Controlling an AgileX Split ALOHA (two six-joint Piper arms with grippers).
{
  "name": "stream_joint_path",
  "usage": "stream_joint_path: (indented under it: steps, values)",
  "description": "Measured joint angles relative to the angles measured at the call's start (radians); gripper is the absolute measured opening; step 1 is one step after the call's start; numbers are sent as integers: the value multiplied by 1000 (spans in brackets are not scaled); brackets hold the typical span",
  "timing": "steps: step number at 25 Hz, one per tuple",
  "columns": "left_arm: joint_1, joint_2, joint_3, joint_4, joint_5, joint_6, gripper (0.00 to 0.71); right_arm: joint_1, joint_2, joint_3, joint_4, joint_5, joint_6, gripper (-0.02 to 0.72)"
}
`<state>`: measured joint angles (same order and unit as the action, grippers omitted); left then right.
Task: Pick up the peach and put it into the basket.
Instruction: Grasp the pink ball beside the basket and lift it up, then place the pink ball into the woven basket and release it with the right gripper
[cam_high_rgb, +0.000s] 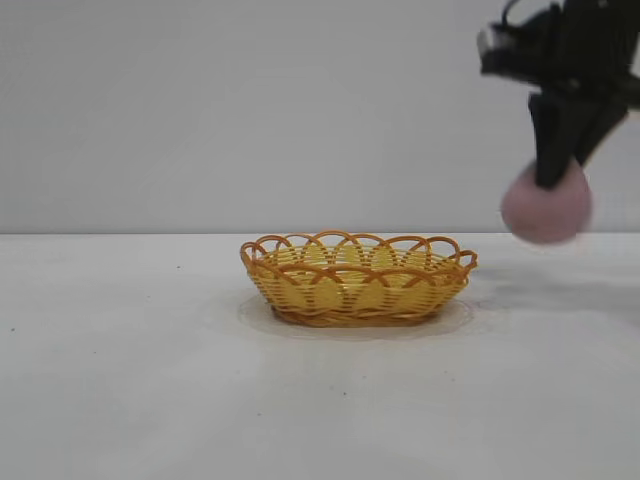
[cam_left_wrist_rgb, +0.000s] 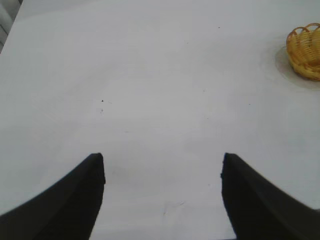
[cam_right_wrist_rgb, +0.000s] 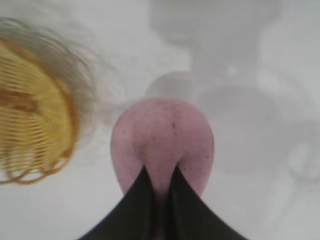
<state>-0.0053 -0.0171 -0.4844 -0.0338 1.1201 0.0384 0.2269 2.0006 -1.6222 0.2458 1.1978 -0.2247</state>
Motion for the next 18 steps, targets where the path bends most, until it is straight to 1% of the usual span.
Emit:
stream_joint_path:
  steps: [2, 5, 11, 12, 16, 17, 18]
  values:
    - [0, 0, 0, 0, 0, 0, 480, 47, -4, -24, 3, 9, 0, 0]
    - [0, 0, 0, 0, 0, 0, 480, 127, -2, -30, 11, -5, 0, 0]
    - [0, 0, 0, 0, 0, 0, 480, 247, 35, -33, 20, -104, 0, 0]
    - [0, 0, 0, 0, 0, 0, 434, 259, 48, -33, 22, -114, 0, 0]
    - [0, 0, 0, 0, 0, 0, 433, 285, 94, -33, 30, -144, 0, 0]
    - [0, 0, 0, 0, 0, 0, 433, 286, 103, -33, 30, -149, 0, 62]
    - [0, 0, 0, 0, 0, 0, 433, 288, 111, -33, 30, -152, 0, 62]
